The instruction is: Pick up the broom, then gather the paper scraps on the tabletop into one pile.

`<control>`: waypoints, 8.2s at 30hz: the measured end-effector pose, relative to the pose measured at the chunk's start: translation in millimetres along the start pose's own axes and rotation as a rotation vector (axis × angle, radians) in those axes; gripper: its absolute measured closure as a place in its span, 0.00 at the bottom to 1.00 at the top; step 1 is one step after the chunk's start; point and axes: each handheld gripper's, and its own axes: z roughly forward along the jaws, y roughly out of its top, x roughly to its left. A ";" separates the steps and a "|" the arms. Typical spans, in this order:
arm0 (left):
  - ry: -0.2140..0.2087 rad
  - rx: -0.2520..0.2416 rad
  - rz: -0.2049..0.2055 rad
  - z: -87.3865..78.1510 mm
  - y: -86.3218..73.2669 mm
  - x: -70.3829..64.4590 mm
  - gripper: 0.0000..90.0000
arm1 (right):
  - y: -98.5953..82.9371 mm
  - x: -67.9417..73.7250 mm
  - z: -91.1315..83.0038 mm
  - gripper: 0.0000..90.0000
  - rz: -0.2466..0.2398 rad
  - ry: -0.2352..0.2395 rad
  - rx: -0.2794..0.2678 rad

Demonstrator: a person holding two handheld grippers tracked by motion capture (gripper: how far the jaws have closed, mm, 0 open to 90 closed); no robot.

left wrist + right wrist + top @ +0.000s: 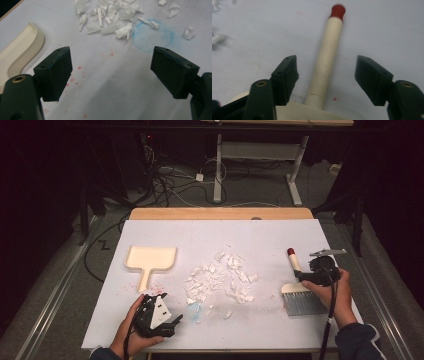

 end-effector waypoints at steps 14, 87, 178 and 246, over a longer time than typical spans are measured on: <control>-0.006 0.008 -0.011 -1.7 -2.4 -2.3 0.18 | 5.6 2.5 26.0 0.75 -0.020 0.050 0.066; -0.528 -0.244 -0.017 33.5 158.4 -42.0 0.72 | -7.7 116.4 -121.3 0.42 -0.488 0.448 -0.538; 0.037 -0.002 -0.126 -28.8 -35.7 19.5 0.19 | 121.1 103.4 56.0 0.75 -0.533 0.043 -0.163; 0.006 0.062 -0.041 -20.2 -30.0 9.2 0.20 | 42.8 65.3 -8.0 0.75 -0.379 0.134 -0.147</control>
